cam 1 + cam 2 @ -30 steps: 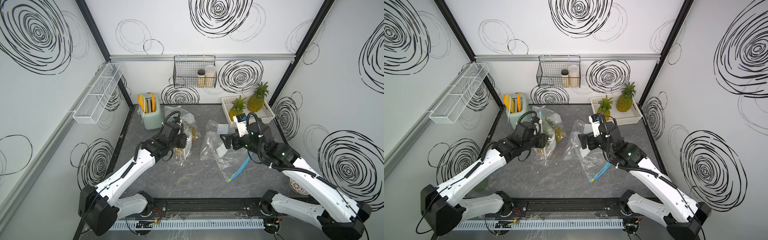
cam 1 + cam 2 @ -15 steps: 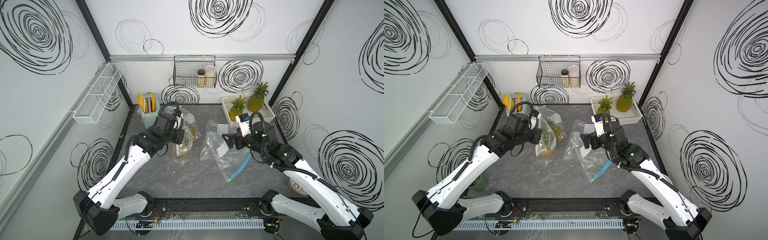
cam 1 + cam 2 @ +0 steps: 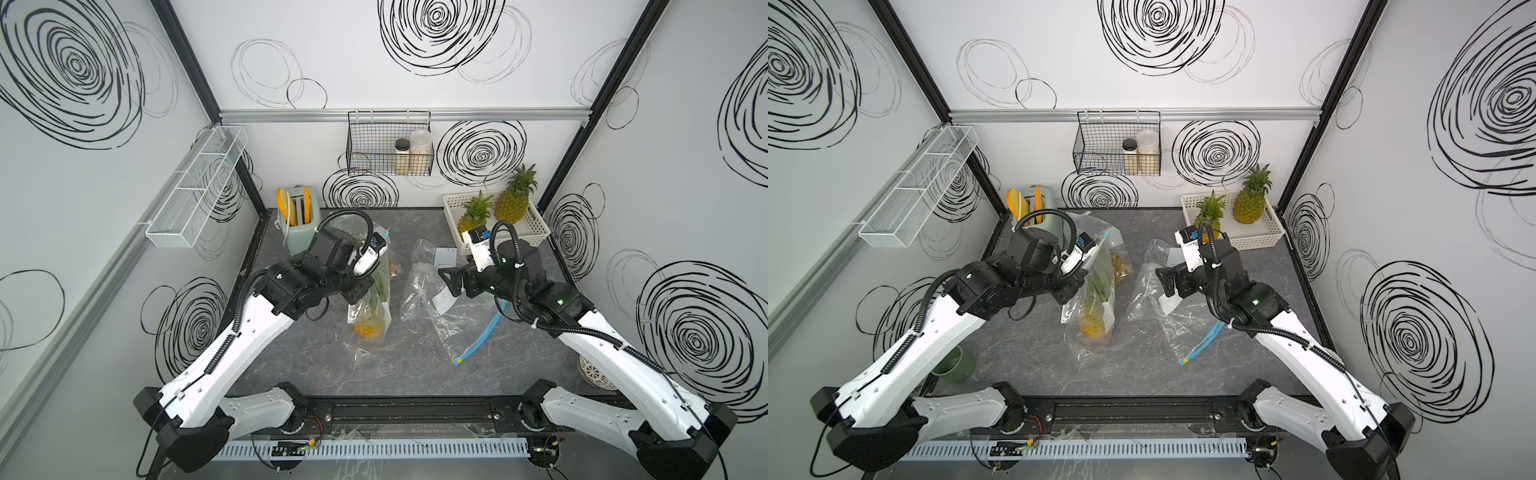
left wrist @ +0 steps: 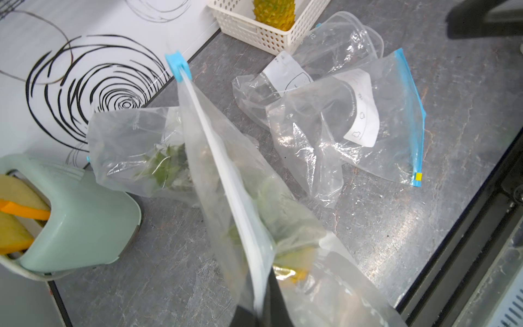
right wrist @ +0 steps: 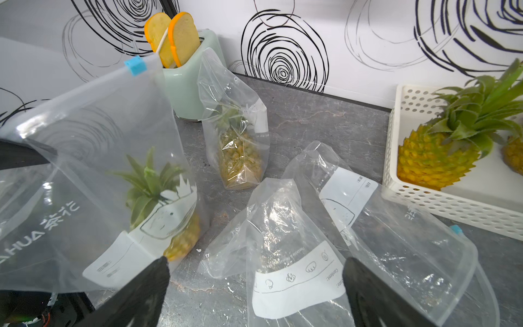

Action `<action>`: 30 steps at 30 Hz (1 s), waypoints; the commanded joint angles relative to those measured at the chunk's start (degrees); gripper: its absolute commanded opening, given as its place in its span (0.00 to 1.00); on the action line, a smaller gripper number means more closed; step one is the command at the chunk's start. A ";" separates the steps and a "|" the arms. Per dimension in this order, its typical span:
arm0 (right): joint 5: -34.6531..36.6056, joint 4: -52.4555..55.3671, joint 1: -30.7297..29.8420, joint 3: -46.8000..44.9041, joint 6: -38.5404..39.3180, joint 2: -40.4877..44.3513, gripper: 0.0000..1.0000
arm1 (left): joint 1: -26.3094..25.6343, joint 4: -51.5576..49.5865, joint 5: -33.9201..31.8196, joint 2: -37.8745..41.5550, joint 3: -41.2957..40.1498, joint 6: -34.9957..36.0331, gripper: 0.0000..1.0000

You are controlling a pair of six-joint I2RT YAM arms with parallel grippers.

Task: Open the zip-top bag and take out the pineapple
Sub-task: Adjust the zipper food storage bag at the center of the board.

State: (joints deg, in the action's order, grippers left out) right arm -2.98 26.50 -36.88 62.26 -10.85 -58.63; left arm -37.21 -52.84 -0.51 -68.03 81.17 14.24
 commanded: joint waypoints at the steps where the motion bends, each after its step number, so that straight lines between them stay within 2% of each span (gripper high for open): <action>1: -2.32 -4.60 0.32 -0.49 2.39 1.51 0.98 | -2.99 2.68 -2.55 -0.94 3.62 9.09 0.00; 5: -5.16 -7.93 0.51 -2.85 5.67 4.14 0.98 | -6.31 2.95 -3.65 -1.01 2.87 16.34 0.00; 15: -22.50 -9.99 6.82 -5.58 10.02 2.12 0.99 | -6.37 12.17 1.97 5.40 -4.16 29.34 0.00; 24: -31.42 -12.71 6.83 -7.31 17.14 -0.08 0.96 | -0.57 15.57 5.65 7.03 -11.47 29.01 0.00; 30: -32.26 -14.18 6.73 -6.32 20.54 -3.02 0.95 | 1.85 17.41 7.71 7.92 -13.56 28.65 0.00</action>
State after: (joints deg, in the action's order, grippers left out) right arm -32.84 14.57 -30.17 55.44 5.85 -60.40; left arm -36.25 -40.32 4.47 -61.65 68.10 41.19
